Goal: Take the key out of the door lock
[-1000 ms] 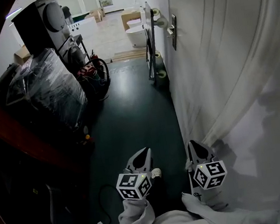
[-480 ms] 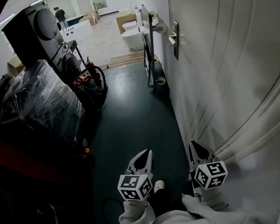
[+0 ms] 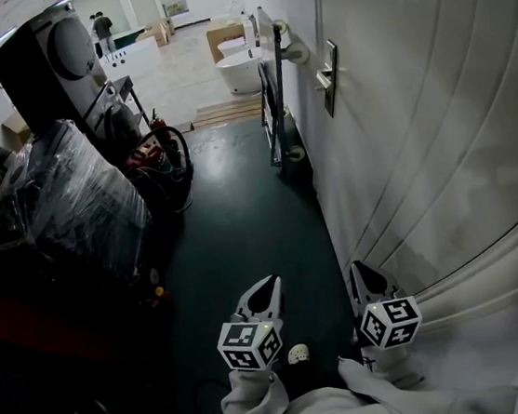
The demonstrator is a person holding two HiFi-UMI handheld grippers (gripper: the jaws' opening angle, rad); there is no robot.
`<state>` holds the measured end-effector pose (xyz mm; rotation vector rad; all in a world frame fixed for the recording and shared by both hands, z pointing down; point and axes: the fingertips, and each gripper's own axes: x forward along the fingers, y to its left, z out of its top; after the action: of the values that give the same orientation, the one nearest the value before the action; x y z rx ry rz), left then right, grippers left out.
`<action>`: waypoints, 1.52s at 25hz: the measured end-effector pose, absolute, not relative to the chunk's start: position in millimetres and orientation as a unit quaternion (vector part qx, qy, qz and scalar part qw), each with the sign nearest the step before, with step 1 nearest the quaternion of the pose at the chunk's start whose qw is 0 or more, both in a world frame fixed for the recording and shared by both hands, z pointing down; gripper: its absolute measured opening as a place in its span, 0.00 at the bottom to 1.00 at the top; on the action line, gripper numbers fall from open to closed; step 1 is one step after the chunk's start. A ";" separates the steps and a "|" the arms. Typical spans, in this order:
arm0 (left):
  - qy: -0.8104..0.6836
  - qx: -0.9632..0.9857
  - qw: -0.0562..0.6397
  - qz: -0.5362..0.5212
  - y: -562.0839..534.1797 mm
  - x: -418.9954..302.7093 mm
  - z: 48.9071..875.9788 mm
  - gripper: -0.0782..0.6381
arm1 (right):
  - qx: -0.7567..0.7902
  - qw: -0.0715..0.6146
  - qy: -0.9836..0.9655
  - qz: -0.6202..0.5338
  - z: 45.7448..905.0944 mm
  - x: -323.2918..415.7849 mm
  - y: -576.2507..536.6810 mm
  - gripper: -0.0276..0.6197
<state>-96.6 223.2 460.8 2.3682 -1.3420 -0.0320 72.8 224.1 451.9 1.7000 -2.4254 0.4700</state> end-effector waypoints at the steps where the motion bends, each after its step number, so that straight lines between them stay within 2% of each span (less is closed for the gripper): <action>1: -0.481 0.852 0.209 -0.012 217.3 -97.8 461.7 0.13 | 0.567 0.071 -0.805 0.156 452.5 72.0 218.9 0.12; 14: -0.479 0.852 0.210 -0.001 178.8 -120.6 478.0 0.13 | 0.568 0.075 -0.806 0.153 463.0 44.1 180.5 0.12; 27: -0.463 0.859 0.219 0.010 165.9 -97.4 488.0 0.13 | 0.564 0.085 -0.805 0.161 469.9 52.8 169.0 0.12; 38: -0.477 0.854 0.205 0.010 102.3 -91.2 485.6 0.13 | 0.550 0.080 -0.816 0.155 469.5 59.0 100.4 0.12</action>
<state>-91.2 102.3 485.6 2.3815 -1.3305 0.0281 59.0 100.4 469.5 1.6462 -2.4422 0.4651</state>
